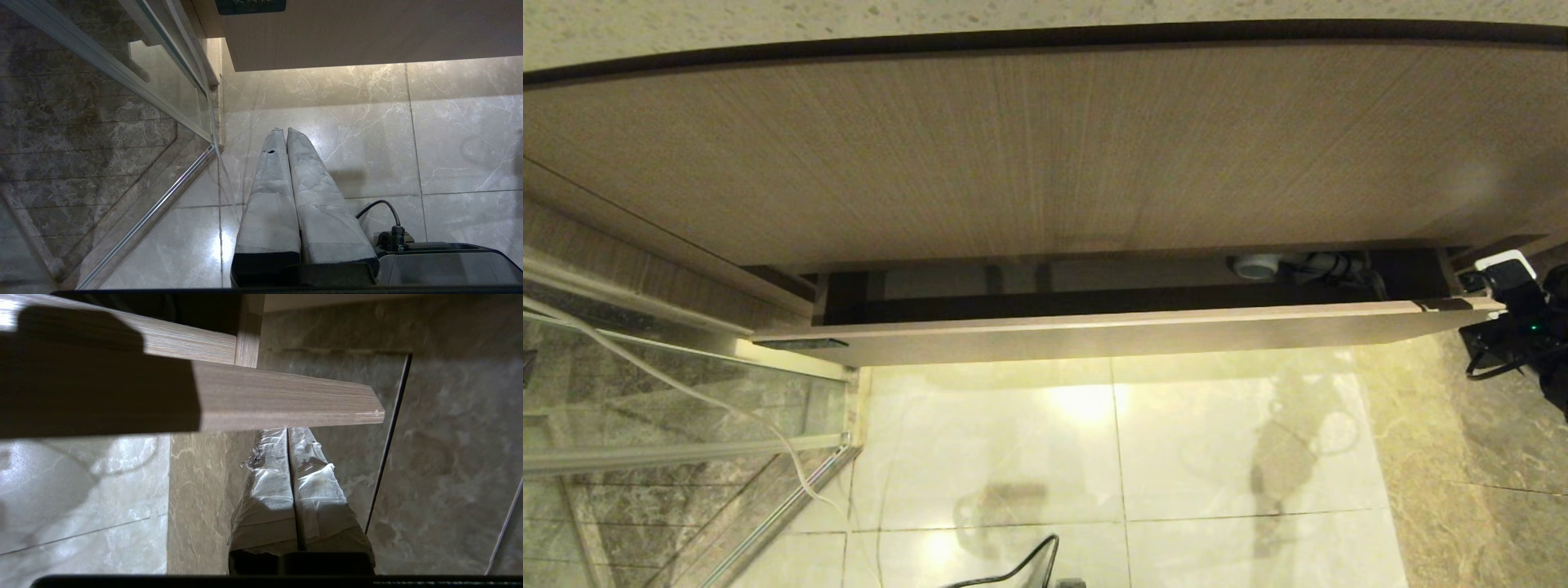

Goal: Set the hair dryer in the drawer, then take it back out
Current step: Close the drawer

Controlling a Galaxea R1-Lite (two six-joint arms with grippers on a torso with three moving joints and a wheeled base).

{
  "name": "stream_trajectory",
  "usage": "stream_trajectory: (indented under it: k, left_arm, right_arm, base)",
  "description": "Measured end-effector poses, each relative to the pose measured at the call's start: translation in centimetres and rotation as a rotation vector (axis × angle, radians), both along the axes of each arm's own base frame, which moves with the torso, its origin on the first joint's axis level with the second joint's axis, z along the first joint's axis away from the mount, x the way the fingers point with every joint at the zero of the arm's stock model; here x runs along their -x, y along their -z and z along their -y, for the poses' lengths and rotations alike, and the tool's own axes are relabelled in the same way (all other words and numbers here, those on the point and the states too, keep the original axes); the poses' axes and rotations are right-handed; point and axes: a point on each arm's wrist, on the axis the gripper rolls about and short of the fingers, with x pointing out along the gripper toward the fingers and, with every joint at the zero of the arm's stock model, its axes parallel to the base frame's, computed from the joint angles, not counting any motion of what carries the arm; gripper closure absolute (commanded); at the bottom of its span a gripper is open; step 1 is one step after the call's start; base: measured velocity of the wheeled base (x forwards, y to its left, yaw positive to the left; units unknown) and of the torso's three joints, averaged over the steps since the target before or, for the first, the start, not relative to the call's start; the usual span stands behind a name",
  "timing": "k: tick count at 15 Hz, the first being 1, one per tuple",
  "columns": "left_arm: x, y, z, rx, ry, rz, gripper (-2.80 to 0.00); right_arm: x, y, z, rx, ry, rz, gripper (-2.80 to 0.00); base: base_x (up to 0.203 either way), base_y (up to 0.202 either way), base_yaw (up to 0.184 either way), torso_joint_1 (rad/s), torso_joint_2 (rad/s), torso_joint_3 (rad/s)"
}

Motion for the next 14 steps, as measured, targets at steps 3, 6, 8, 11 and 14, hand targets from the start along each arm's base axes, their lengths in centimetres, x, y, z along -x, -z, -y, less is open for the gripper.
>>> stream_trajectory:
  k: [3, 6, 8, 11, 14]
  left_arm:
    - [0.0, 0.0, 0.0, 0.000, 0.000, 0.000, 0.00]
    - [0.0, 0.0, 0.0, 0.000, 0.000, 0.000, 0.00]
    - [0.0, 0.0, 0.0, 0.000, 0.001, 0.000, 0.00]
    - [0.0, 0.0, 0.0, 0.000, 0.001, 0.000, 0.00]
    - [0.0, 0.0, 0.0, 0.000, 0.000, 0.001, 0.00]
  right_arm:
    - [-1.3, -0.3, 0.1, 0.012, -0.008, 0.063, 0.00]
    - [-3.1, -1.6, -0.5, 0.020, -0.038, 0.199, 0.00]
    - [-3.4, -1.8, -0.7, 0.018, -0.047, 0.222, 0.00]
    - [-2.6, -1.6, -0.7, 0.025, -0.068, 0.141, 0.00]
    - [-0.3, -0.5, -0.4, 0.013, -0.072, -0.102, 0.00]
  base:
    - [0.000, 0.000, 0.000, 0.000, 0.00, 0.000]
    - [0.000, 0.000, 0.000, 0.000, 0.00, 0.000]
    - [0.000, 0.000, 0.000, 0.000, 0.00, 0.000]
    - [0.000, 0.000, 0.000, 0.000, 0.00, 0.000]
    - [0.000, 0.000, 0.000, 0.000, 0.00, 0.000]
